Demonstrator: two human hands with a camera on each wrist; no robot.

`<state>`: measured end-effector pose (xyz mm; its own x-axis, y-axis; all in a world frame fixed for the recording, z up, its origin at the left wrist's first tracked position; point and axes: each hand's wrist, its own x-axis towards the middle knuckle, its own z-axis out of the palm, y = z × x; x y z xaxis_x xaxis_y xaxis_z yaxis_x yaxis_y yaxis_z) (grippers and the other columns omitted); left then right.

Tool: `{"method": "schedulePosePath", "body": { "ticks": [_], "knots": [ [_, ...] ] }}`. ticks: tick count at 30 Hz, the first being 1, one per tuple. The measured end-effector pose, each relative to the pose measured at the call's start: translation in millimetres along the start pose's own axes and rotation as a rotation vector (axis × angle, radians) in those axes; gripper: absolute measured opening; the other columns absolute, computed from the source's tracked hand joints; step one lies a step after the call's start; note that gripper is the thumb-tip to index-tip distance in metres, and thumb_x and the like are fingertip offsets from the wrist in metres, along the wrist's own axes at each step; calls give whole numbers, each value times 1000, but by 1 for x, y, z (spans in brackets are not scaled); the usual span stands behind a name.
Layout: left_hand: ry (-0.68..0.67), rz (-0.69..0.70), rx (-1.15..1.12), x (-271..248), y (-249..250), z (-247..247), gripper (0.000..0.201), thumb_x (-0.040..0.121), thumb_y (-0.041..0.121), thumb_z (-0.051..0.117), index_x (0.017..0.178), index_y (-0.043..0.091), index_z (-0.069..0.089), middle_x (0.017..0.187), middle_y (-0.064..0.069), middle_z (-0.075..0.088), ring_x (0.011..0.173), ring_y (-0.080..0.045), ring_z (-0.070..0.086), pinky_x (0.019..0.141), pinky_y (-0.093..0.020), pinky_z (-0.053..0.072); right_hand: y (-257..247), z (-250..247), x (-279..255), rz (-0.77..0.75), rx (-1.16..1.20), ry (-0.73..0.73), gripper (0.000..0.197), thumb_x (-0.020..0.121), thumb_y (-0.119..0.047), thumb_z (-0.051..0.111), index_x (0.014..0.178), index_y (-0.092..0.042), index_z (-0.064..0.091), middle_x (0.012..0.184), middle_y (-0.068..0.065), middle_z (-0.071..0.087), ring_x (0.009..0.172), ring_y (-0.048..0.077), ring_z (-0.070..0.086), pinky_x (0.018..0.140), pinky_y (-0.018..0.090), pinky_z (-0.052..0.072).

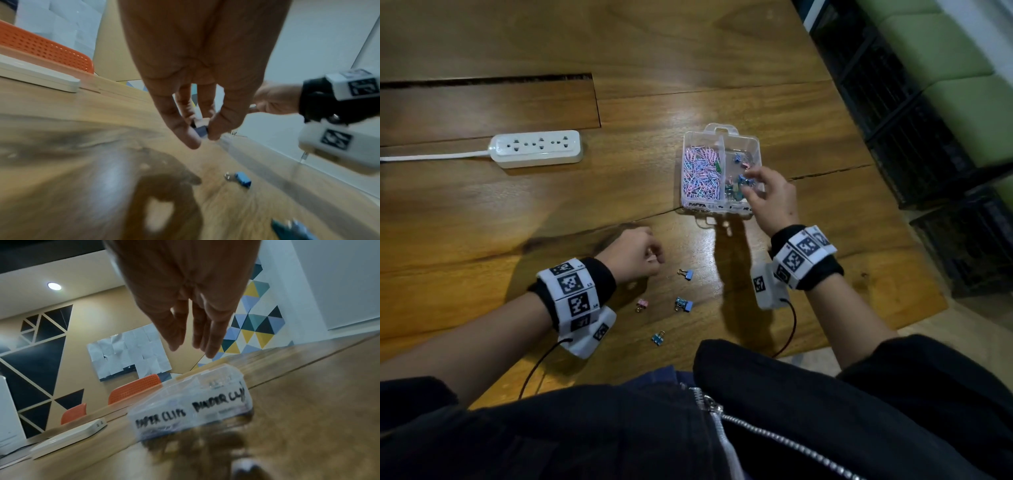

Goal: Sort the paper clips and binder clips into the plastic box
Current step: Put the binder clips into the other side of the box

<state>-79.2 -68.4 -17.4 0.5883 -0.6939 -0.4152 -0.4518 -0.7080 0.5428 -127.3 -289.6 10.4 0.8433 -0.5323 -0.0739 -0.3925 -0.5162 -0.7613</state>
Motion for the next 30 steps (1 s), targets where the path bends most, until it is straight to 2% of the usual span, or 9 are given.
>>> {"method": "schedulePosePath", "body": {
  "ticks": [3, 5, 8, 10, 13, 18, 22, 25, 30],
  "knots": [
    [77, 53, -106, 14, 21, -15, 13, 84, 9, 59, 96, 7, 65, 97, 2, 46, 74, -5, 48, 57, -11, 45, 15, 11, -29, 0, -8, -64, 16, 84, -2, 55, 100, -4, 59, 102, 9, 61, 87, 13, 54, 76, 23, 51],
    [165, 121, -126, 31, 40, -26, 14, 85, 9, 58, 97, 8, 65, 98, 2, 48, 74, -2, 46, 61, -10, 45, 24, 22, -52, -17, -17, -262, 19, 81, -5, 61, 99, -8, 59, 99, 4, 57, 87, 14, 53, 80, 28, 50],
    [261, 218, -120, 62, 70, -38, 17, 87, 10, 57, 100, 7, 67, 108, -6, 53, 88, -11, 50, 75, -12, 37, 30, 37, -82, -115, -241, -612, 54, 74, -24, 71, 123, -21, 50, 127, 2, 45, 113, 15, 41, 94, 26, 36],
    [264, 255, -125, 81, 89, -40, 20, 89, 8, 54, 104, 4, 66, 114, -10, 56, 99, -15, 53, 77, -11, 34, 31, 42, -93, -209, -407, -690, 73, 70, -38, 73, 134, -31, 38, 141, 0, 32, 124, 19, 29, 102, 34, 30],
    [192, 284, -112, 100, 106, -35, 24, 91, 5, 49, 110, 4, 64, 120, -9, 61, 112, -20, 55, 82, -13, 34, 30, 49, -100, -298, -561, -691, 80, 70, -48, 69, 138, -34, 30, 147, -2, 24, 126, 23, 25, 104, 39, 30],
    [109, 253, -49, 97, 100, -22, 28, 90, 1, 46, 114, 8, 59, 131, -7, 52, 123, -20, 47, 99, -22, 34, 35, 54, -103, -327, -589, -657, 65, 77, -45, 62, 135, -32, 36, 148, -3, 26, 126, 24, 28, 103, 40, 30],
    [62, 226, 42, 60, 73, -22, 24, 88, 5, 50, 109, 11, 58, 120, -8, 52, 106, -18, 50, 85, -21, 38, 42, 56, -102, -428, -555, -586, 40, 82, -30, 61, 120, -20, 56, 139, 3, 43, 115, 28, 40, 95, 43, 40],
    [-113, 135, 254, 21, 42, -12, 23, 86, 18, 57, 109, 14, 57, 116, -7, 54, 93, -16, 51, 77, -25, 43, 45, 60, -102, -462, -508, -556, 29, 83, -19, 59, 111, -13, 63, 130, 7, 52, 110, 29, 45, 93, 42, 41],
    [-339, -119, 419, -28, 12, 21, 85, 71, 55, 66, 137, 19, 29, 135, -9, 34, 119, -26, 40, 93, -35, 44, 43, 63, -98, -396, -469, -563, 29, 86, -19, 55, 114, -12, 61, 127, 6, 50, 116, 21, 41, 101, 33, 34]
  ]
}}
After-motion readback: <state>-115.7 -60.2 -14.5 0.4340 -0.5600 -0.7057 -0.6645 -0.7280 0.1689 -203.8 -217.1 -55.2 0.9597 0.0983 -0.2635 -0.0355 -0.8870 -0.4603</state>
